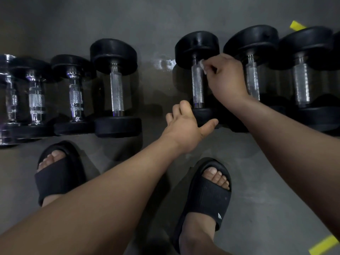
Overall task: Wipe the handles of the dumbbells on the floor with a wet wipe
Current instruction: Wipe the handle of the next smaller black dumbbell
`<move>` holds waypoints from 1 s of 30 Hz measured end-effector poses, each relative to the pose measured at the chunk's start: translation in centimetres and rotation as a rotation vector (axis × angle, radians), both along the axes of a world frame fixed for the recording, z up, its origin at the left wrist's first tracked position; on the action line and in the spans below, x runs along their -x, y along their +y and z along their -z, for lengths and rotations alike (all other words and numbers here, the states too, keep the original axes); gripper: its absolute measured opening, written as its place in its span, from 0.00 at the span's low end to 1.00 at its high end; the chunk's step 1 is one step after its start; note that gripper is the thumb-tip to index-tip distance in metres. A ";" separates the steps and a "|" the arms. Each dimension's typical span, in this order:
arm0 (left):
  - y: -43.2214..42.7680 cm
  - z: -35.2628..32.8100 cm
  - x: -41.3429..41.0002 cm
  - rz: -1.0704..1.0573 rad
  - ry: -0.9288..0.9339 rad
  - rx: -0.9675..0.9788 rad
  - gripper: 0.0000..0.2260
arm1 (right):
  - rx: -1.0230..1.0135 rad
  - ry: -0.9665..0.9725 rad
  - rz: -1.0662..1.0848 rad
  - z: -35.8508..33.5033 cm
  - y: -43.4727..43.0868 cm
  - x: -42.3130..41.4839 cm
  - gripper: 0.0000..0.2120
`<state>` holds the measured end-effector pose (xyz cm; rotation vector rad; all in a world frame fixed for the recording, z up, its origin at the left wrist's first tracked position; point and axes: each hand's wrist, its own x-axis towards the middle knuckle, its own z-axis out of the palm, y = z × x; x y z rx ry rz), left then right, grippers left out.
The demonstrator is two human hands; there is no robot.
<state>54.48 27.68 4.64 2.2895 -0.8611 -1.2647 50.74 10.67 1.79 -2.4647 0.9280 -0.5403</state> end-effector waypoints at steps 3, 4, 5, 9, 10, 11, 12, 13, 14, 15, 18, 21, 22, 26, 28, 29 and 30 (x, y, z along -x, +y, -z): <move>-0.1 0.0 -0.1 0.003 0.001 -0.005 0.36 | -0.012 -0.033 -0.110 -0.4 0.2 -0.6 0.09; -0.1 0.0 -0.1 0.007 0.000 -0.008 0.37 | -0.010 -0.032 -0.148 -0.6 0.2 -0.8 0.10; -0.1 0.0 -0.1 0.013 0.000 -0.009 0.37 | -0.008 -0.027 -0.168 -0.7 0.1 -0.9 0.11; -0.1 0.0 0.0 0.015 0.001 -0.006 0.37 | -0.037 -0.043 -0.098 -0.7 0.5 -0.9 0.11; -0.1 0.0 -0.1 0.012 0.005 -0.005 0.37 | -0.053 -0.039 -0.091 -0.6 0.7 -1.0 0.11; -0.1 0.0 -0.1 0.009 0.009 -0.006 0.36 | -0.066 -0.035 -0.097 -0.5 0.8 -0.9 0.11; 0.0 0.0 -0.2 0.008 0.013 -0.009 0.36 | -0.084 -0.035 -0.110 -0.4 0.8 -0.8 0.10; 0.0 0.0 -0.2 0.010 0.014 -0.010 0.36 | -0.112 -0.027 -0.127 -0.5 0.6 -0.5 0.09; 0.0 0.0 -0.3 0.013 0.015 -0.012 0.36 | -0.139 -0.008 -0.151 -0.8 0.4 0.0 0.09; 0.0 0.0 -0.4 0.016 0.016 -0.013 0.36 | -0.155 0.023 -0.190 -1.1 0.3 0.6 0.08; 0.0 -0.1 -0.3 0.016 0.020 -0.012 0.36 | -0.108 0.111 -0.349 -2.0 0.2 1.7 0.08; -0.2 -0.2 0.0 0.015 0.009 -0.005 0.36 | -0.013 0.119 -0.314 -1.9 -0.3 0.4 0.10; -0.2 -0.2 0.1 0.017 0.004 -0.006 0.37 | -0.013 0.116 -0.262 -1.8 -0.5 -0.2 0.10; -0.2 -0.3 -0.1 0.028 0.004 -0.018 0.37 | -0.014 0.075 -0.259 -1.5 0.2 -0.2 0.11; -0.2 -0.4 -0.1 0.030 0.002 -0.019 0.37 | -0.006 0.081 -0.346 -1.8 0.4 0.6 0.11; -0.3 -0.5 0.1 0.033 -0.001 -0.020 0.37 | -0.004 0.095 -0.350 -2.0 0.2 0.6 0.11; -0.5 -0.6 0.3 0.037 -0.005 -0.023 0.37 | -0.001 0.101 -0.319 -1.9 -0.2 0.2 0.11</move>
